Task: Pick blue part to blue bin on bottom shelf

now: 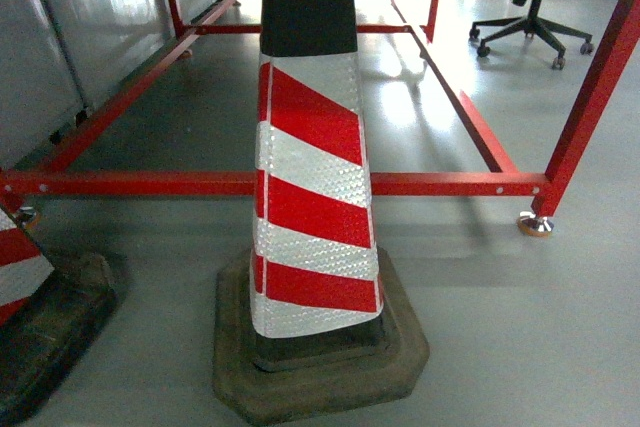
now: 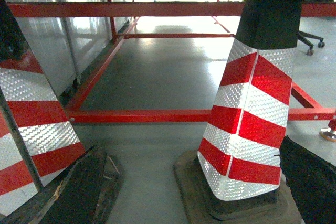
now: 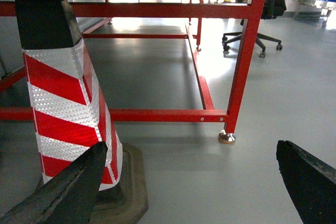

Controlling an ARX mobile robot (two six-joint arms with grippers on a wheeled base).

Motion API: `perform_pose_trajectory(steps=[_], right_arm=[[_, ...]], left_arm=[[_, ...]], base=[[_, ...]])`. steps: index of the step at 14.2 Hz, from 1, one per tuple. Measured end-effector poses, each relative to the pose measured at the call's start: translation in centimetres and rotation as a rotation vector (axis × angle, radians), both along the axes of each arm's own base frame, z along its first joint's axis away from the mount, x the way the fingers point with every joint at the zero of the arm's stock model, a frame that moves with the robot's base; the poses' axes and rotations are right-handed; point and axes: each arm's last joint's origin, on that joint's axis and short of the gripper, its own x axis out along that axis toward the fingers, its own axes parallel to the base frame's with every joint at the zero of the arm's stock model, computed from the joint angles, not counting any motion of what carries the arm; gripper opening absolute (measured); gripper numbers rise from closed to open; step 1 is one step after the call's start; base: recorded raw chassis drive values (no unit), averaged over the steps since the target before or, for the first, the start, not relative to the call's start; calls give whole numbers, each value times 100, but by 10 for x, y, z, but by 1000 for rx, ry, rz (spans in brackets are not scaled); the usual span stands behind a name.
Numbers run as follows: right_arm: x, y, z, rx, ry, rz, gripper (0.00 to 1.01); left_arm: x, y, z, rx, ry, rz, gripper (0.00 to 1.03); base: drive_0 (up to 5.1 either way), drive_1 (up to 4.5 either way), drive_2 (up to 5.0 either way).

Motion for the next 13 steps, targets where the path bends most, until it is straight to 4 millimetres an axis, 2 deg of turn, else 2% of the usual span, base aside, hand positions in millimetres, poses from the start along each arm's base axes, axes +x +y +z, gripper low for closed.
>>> perform_pose_trajectory(steps=[13], right_arm=[[0, 0, 0, 0, 0, 0, 98]], left_arm=[[0, 0, 0, 0, 0, 0, 98]], base=[[0, 0, 0]])
